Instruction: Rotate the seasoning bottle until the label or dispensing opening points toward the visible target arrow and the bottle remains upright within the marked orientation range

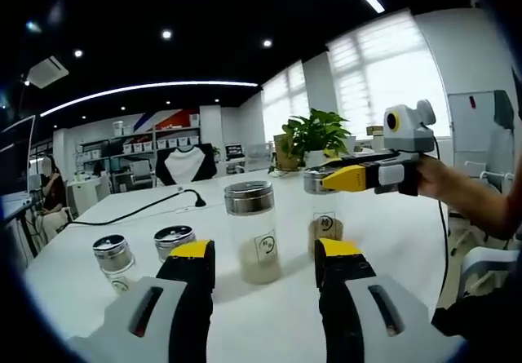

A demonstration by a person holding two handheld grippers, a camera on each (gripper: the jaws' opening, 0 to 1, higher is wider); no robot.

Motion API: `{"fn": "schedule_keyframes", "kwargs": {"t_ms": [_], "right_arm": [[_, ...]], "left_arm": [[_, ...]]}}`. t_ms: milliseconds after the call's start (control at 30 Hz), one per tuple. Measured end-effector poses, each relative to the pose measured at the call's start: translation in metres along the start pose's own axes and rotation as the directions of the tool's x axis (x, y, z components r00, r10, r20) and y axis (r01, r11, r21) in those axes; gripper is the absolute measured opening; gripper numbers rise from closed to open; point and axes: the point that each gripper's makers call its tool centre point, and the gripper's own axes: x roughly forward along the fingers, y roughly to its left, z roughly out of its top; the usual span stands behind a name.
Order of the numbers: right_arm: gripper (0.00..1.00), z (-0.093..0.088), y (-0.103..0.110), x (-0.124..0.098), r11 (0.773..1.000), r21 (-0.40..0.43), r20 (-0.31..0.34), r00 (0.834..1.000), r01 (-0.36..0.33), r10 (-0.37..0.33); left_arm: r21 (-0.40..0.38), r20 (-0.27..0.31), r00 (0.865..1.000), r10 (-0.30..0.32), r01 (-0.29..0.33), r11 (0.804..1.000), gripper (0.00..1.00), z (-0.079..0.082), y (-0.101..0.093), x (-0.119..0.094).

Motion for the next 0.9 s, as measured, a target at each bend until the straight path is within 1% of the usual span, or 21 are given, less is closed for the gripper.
{"fn": "schedule_keyframes", "kwargs": {"t_ms": [67, 100, 233, 333, 400, 500, 567, 600, 700, 833, 900], "right_arm": [[0.35, -0.001, -0.001, 0.0, 1.0, 0.008, -0.002, 1.0, -0.001, 0.001], [0.35, -0.002, -0.001, 0.001, 1.0, 0.01, -0.005, 1.0, 0.001, -0.001], [0.35, -0.004, -0.003, 0.0, 1.0, -0.001, -0.012, 1.0, 0.012, -0.012], [0.35, -0.005, -0.006, 0.0, 1.0, 0.005, -0.012, 1.0, 0.015, -0.015], [0.35, -0.005, -0.009, 0.0, 1.0, 0.011, -0.013, 1.0, 0.018, -0.017], [0.35, -0.005, -0.01, 0.0, 1.0, 0.012, -0.012, 1.0, 0.021, -0.02], [0.35, -0.005, -0.011, 0.0, 1.0, 0.011, -0.012, 1.0, 0.02, -0.02], [0.35, -0.005, -0.01, 0.0, 1.0, 0.011, -0.013, 1.0, 0.019, -0.019], [0.35, -0.005, -0.01, 0.0, 1.0, 0.009, -0.014, 1.0, 0.016, -0.016], [0.35, -0.006, -0.01, -0.001, 1.0, 0.011, -0.014, 1.0, 0.016, -0.016], [0.35, -0.006, -0.015, -0.001, 1.0, 0.015, -0.013, 1.0, 0.014, -0.014]], "left_arm": [[0.007, -0.014, 1.0, 0.012, -0.012, 1.0, 0.52, -0.002, 0.003, 0.0], [0.009, -0.015, 1.0, 0.023, -0.023, 1.0, 0.52, -0.002, 0.005, 0.0], [0.008, -0.011, 1.0, 0.027, -0.027, 1.0, 0.52, 0.0, 0.008, 0.001], [0.009, -0.014, 1.0, 0.023, -0.023, 1.0, 0.53, 0.001, 0.009, -0.001], [-0.011, -0.012, 1.0, 0.014, -0.014, 1.0, 0.53, 0.0, 0.009, -0.004], [-0.016, -0.018, 1.0, 0.012, -0.013, 1.0, 0.55, -0.002, 0.011, -0.009], [-0.009, -0.025, 1.0, 0.015, -0.015, 1.0, 0.58, -0.003, 0.013, -0.012], [0.008, -0.018, 1.0, 0.018, -0.018, 1.0, 0.61, -0.002, 0.013, -0.015], [0.03, 0.007, 0.999, 0.036, -0.037, 0.999, 0.65, 0.004, 0.017, -0.024], [0.032, -0.004, 0.999, 0.047, -0.047, 0.998, 0.7, 0.004, 0.023, -0.031], [0.017, -0.001, 0.999, 0.047, -0.047, 0.999, 0.74, 0.004, 0.025, -0.033]]}}
